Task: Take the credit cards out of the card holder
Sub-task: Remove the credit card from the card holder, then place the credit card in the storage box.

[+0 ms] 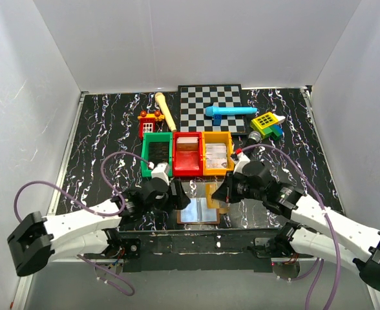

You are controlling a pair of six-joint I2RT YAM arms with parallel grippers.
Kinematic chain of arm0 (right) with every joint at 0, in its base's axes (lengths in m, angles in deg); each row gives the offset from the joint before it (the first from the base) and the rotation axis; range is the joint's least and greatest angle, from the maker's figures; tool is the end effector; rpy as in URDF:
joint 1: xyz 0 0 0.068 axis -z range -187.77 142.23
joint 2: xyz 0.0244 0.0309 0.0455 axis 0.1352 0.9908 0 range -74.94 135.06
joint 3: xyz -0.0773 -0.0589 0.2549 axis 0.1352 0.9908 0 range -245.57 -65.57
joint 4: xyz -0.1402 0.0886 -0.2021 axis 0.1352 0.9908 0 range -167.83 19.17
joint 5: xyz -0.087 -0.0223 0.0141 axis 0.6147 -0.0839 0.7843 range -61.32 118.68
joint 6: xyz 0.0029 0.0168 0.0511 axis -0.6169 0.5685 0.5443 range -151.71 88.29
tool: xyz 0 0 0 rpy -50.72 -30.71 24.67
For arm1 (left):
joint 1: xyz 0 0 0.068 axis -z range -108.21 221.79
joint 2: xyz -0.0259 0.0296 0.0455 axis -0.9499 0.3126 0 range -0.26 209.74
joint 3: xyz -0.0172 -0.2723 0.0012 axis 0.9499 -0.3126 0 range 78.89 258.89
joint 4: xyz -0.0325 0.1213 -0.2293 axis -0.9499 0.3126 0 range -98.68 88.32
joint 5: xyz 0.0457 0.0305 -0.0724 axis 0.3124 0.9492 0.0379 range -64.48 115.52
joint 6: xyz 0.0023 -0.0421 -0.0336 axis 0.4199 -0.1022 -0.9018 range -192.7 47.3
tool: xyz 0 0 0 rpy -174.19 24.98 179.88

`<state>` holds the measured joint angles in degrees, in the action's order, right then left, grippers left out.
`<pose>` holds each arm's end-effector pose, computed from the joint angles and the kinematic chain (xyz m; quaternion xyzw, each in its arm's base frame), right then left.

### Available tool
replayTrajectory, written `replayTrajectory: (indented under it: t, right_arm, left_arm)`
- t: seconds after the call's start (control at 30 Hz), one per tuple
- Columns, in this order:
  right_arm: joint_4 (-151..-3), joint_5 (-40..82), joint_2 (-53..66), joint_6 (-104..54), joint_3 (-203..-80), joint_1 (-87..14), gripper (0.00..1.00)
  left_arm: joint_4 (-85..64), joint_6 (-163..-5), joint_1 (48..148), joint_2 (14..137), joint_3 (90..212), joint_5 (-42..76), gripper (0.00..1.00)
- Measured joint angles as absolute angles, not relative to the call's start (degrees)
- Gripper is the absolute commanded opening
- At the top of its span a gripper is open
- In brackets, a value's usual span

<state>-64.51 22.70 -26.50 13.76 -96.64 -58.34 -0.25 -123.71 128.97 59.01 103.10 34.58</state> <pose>0.1182 0.1496 0.2394 -0.0643 0.8659 0.3976 0.2968 0.1127 -0.1644 0.1737 0.0182 0.9162 -0.2762 0.2896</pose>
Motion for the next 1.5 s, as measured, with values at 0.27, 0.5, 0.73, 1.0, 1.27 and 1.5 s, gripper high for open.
replayTrajectory:
  t: [0.27, 0.5, 0.73, 1.0, 1.27, 1.5]
  right_arm:
    - [-58.4, 10.1, -19.8, 0.5, -110.2, -58.2, 0.01]
    - [-57.9, -5.6, -17.5, -5.4, -112.7, -58.2, 0.01]
    - [-58.7, -14.3, -15.9, -6.7, -113.6, -58.6, 0.01]
    - [-58.6, -16.9, -15.5, -7.6, -115.2, -59.3, 0.01]
    - [-58.0, -13.0, -16.7, -8.1, -115.9, -59.6, 0.56]
    - [-63.1, -5.2, -26.8, -4.8, -111.8, -59.6, 0.6]
  left_arm:
    - [0.9, -117.7, 129.0, 39.1, 106.8, 36.3, 0.72]
    - [-12.3, -110.5, 128.9, 21.9, 97.0, 22.9, 0.75]
    - [-18.3, -107.6, 128.9, 28.4, 97.4, 11.4, 0.58]
    - [-22.7, -106.6, 128.8, 33.6, 97.8, 3.5, 0.05]
    - [-24.9, -107.3, 128.8, 32.6, 97.6, 2.5, 0.0]
    - [-26.9, -109.4, 128.7, 26.6, 93.7, 7.0, 0.0]
